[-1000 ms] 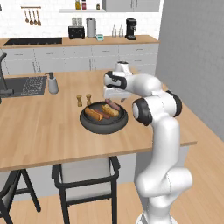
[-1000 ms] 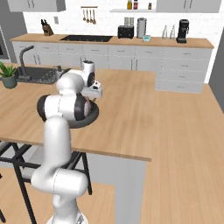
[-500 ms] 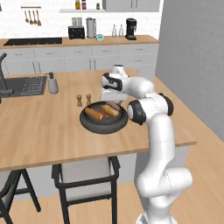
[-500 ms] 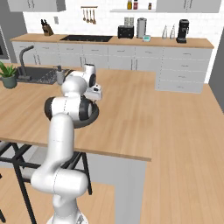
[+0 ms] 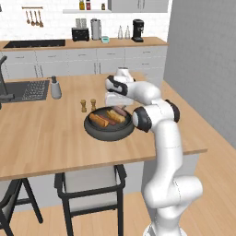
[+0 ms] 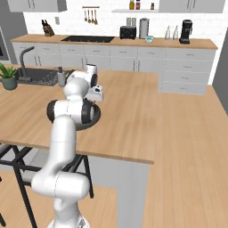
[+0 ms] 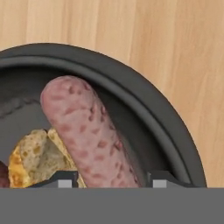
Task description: Place one bun and one sausage from the bowl on each plate.
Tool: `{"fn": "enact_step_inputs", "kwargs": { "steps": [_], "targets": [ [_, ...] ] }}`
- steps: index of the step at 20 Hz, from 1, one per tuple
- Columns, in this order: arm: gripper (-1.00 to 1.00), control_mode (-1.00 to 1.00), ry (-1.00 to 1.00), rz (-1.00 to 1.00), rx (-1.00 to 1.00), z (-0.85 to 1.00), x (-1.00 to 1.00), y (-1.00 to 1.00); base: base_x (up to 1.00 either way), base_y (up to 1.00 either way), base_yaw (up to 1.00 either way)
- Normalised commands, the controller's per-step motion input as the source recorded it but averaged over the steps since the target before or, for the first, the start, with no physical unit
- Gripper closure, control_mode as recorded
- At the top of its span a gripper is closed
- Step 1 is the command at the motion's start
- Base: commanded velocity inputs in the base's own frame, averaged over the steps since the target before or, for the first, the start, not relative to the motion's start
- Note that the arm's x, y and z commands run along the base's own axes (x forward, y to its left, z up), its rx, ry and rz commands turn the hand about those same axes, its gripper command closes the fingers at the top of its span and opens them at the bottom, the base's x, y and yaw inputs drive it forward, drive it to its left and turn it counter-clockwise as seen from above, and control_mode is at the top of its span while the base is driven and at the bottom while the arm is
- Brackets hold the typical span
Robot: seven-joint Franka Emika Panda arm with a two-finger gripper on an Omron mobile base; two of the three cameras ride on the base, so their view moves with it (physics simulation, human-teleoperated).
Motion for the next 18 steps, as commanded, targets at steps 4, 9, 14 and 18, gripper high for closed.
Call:
{"fn": "enact_step_inputs", "kwargs": {
  "steps": [4,9,14,18],
  "targets": [
    [1.0,-1.0,0.0,0.0,0.0,0.55,-0.19,0.0,0.0,0.0,0.0],
    [1.0,-1.0,0.0,-0.03,0.0,0.58,-0.78,0.0,0.0,0.0,0.0],
    [1.0,-1.0,-0.03,-0.1,0.0,0.12,-1.0,-0.06,0.0,0.0,0.0],
    [1.0,-1.0,-0.11,-0.13,0.0,0.01,-1.0,-0.21,0.0,0.0,0.0]
  ]
}}
